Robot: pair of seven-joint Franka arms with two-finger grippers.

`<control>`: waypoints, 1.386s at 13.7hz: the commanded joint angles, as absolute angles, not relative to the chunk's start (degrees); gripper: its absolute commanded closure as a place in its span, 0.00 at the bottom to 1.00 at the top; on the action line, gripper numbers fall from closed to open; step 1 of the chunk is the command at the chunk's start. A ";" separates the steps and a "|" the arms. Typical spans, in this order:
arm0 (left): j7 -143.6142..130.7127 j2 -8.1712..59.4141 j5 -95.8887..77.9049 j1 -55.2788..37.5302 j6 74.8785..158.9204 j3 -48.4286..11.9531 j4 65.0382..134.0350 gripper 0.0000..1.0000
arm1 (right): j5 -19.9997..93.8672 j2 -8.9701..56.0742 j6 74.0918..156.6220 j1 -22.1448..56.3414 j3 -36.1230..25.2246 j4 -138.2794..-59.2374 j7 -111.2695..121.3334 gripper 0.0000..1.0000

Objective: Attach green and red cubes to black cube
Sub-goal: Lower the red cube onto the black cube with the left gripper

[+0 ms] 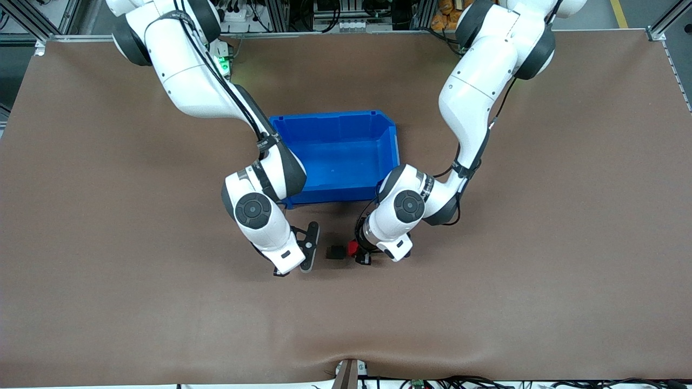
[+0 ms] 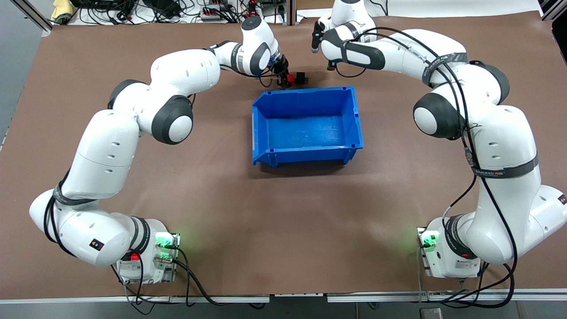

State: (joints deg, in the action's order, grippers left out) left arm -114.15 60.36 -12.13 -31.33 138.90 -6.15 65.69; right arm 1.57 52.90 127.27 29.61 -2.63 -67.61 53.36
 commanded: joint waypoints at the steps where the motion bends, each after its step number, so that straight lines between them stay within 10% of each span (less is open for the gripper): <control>1: -113.73 63.10 -13.18 -32.34 139.75 -5.71 62.49 1.00 | 2.02 55.10 127.62 30.40 -2.46 -64.95 51.42 1.00; 19: -113.47 64.86 -13.18 -32.70 142.47 -5.71 61.00 1.00 | 2.20 56.51 127.97 30.50 -2.20 -62.58 49.39 1.00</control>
State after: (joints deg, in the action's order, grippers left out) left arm -114.14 61.49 -12.13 -31.90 140.24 -6.16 64.23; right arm 1.57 54.74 128.25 30.53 -2.26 -65.51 50.07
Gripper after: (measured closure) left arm 0.608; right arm 0.612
